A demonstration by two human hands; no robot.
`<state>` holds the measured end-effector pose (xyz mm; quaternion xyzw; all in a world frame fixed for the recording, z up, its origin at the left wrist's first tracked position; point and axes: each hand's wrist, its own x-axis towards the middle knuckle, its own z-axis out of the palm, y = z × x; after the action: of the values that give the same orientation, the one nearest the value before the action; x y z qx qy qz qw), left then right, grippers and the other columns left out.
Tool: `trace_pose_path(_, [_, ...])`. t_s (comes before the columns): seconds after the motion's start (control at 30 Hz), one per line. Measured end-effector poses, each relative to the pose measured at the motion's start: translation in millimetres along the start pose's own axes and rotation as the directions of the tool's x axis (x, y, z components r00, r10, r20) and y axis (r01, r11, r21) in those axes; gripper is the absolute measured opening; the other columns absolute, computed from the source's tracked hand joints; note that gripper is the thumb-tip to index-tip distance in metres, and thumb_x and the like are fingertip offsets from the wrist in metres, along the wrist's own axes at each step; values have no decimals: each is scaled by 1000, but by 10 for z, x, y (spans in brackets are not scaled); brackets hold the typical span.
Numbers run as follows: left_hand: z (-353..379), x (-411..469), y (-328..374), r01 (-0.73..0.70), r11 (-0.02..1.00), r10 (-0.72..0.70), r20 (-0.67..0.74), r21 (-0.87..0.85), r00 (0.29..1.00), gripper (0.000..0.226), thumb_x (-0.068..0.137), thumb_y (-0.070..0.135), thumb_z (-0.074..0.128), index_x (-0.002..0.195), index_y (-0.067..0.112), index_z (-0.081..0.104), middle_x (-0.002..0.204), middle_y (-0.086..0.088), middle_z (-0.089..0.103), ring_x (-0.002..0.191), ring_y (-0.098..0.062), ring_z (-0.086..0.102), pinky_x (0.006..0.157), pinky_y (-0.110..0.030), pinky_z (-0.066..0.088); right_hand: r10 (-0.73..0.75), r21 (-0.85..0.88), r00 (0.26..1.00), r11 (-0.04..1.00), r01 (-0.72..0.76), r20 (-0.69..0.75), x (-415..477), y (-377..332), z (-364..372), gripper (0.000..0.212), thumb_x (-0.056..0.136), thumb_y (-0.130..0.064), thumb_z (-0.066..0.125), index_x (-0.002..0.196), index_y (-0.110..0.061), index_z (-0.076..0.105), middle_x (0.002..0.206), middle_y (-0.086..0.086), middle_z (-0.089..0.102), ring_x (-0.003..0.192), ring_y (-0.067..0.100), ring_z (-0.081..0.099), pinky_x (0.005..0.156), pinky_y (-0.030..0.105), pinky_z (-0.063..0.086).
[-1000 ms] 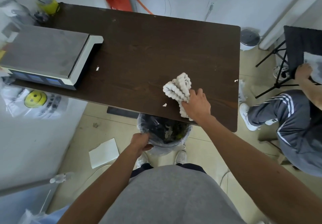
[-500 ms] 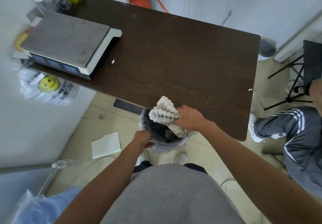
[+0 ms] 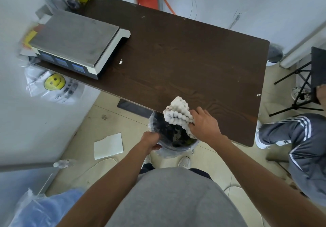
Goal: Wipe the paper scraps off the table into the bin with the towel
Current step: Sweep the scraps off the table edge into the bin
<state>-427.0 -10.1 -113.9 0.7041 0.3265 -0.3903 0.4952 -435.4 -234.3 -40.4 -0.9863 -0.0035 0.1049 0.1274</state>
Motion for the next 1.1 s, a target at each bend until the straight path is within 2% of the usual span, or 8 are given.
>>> trace_pose_path(0.17, [-39,9,-16,-18,1000,18,4,17,1000,31,94,11,57,121,-3,64,118,-17,69,76,-26,77,55,-26,60,51,-98,996,993,-58,-71,-28,122,-63,41,86,-27,64,124,-15,56,106,6,54,92,27,56,64,37,50])
trace_pose_path(0.37, [-55,22,-11,-26,999,26,15,29,1000,28,97,10,55,121,-2,63,120,-18,68,80,-27,76,56,-26,61,66,-2,977,998,-67,203,30,375,-285,25,87,-40,57,105,-22,60,97,-4,53,88,25,60,67,33,42])
trace_pose_path(0.43, [-48,23,1,-25,999,25,15,37,1000,28,97,11,55,121,-2,63,120,-18,68,77,-26,77,54,-25,60,71,94,978,991,-91,196,21,382,-276,21,86,-41,59,97,-24,61,93,-5,55,85,23,59,68,34,43])
trace_pose_path(0.53, [-42,23,16,-27,998,27,12,49,1000,28,98,11,54,121,-2,63,119,-18,69,76,-25,77,52,-23,58,81,30,970,995,-90,230,11,373,-217,22,87,-43,57,98,-24,59,92,-5,52,87,25,60,69,35,45])
trace_pose_path(0.67, [-39,11,50,-27,998,26,20,57,999,28,97,11,52,121,-1,63,120,-17,69,75,-25,77,54,-24,59,71,128,973,987,-101,218,18,325,-267,11,86,-38,60,87,-28,56,89,-6,54,87,24,60,68,33,42])
trace_pose_path(0.8, [-22,14,76,-31,997,30,17,68,999,28,97,10,53,120,0,64,119,-17,69,75,-24,77,53,-24,58,79,4,963,997,-82,259,45,295,-309,24,87,-44,58,98,-23,60,91,-6,55,88,25,62,66,32,41])
trace_pose_path(0.93, [-35,21,103,-19,998,18,14,67,1000,28,96,11,56,121,0,65,119,-17,69,75,-24,77,54,-25,60,162,272,926,926,-262,340,152,268,-380,19,82,-33,61,77,-14,61,74,0,65,70,21,61,61,34,46])
trace_pose_path(1.1, [-32,29,119,-7,998,7,0,65,1000,30,95,10,55,122,0,64,118,-18,70,71,-24,78,58,-28,62,212,446,860,783,-433,464,146,238,-372,29,74,-26,69,82,1,65,71,3,61,65,18,54,60,34,43])
